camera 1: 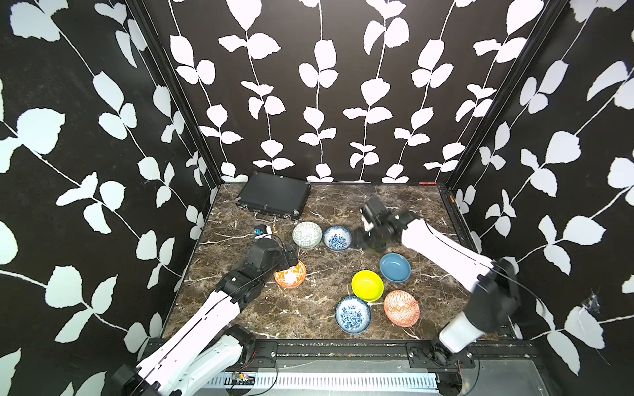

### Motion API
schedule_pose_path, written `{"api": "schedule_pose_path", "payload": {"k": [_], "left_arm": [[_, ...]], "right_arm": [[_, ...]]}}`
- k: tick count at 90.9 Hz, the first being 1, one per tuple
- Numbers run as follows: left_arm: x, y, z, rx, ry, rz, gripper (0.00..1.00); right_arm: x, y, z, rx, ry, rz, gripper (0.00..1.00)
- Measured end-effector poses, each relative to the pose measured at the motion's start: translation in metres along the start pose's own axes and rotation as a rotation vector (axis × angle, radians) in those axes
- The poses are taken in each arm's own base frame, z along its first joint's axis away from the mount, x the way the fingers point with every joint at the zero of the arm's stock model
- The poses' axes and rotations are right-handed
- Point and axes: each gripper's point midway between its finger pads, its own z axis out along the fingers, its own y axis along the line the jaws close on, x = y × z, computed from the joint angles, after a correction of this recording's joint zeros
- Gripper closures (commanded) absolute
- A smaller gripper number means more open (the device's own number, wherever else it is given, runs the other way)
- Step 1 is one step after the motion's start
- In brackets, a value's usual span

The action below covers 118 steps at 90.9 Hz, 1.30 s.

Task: Stack the bowls
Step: Place the bowl at the center of the board, then pick up the bowl from the center of the board.

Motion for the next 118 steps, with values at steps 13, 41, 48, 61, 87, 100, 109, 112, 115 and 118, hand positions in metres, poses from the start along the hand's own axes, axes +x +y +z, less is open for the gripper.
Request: {"api": "schedule_pose_path", "payload": {"k": [13,41,48,61,87,100,109,112,115,118], "left_arm": [[0.015,-0.010,0.016,0.022,0.110,0.019,0.01],[0.043,-0.030,0.024,0.106,0.303,0.008,0.01],[0.051,-0.032,0.022,0.117,0.341,-0.003,0.02],[0.055,-0.036,0.018,0.144,0.367,-0.023,0.01],[0.058,-0.036,0.013,0.156,0.373,-0.035,0.02],[0.061,-0.034,0.016,0.146,0.385,-0.034,0.01],[0.061,-0.034,0.016,0.146,0.385,-0.035,0.01],[0.061,-0.034,0.016,0.146,0.385,-0.035,0.01],[0.061,-0.034,0.016,0.146,0.385,-0.035,0.01],[0.061,-0.034,0.016,0.145,0.385,-0.036,0.02]], "right_arm": [[0.069,-0.007,0.003,0.033,0.056,-0.049,0.40],[0.141,-0.040,0.027,0.159,0.120,-0.039,0.40],[0.147,-0.039,0.030,0.166,0.116,-0.046,0.42],[0.153,-0.039,0.039,0.177,0.111,-0.040,0.44],[0.154,-0.038,0.049,0.189,0.114,-0.034,0.60],[0.157,-0.038,0.053,0.200,0.123,-0.038,0.65],[0.159,-0.039,0.055,0.210,0.129,-0.041,0.65],[0.159,-0.039,0.056,0.213,0.131,-0.041,0.65],[0.160,-0.040,0.057,0.217,0.134,-0.041,0.65],[0.160,-0.040,0.058,0.222,0.137,-0.042,0.66]]}}
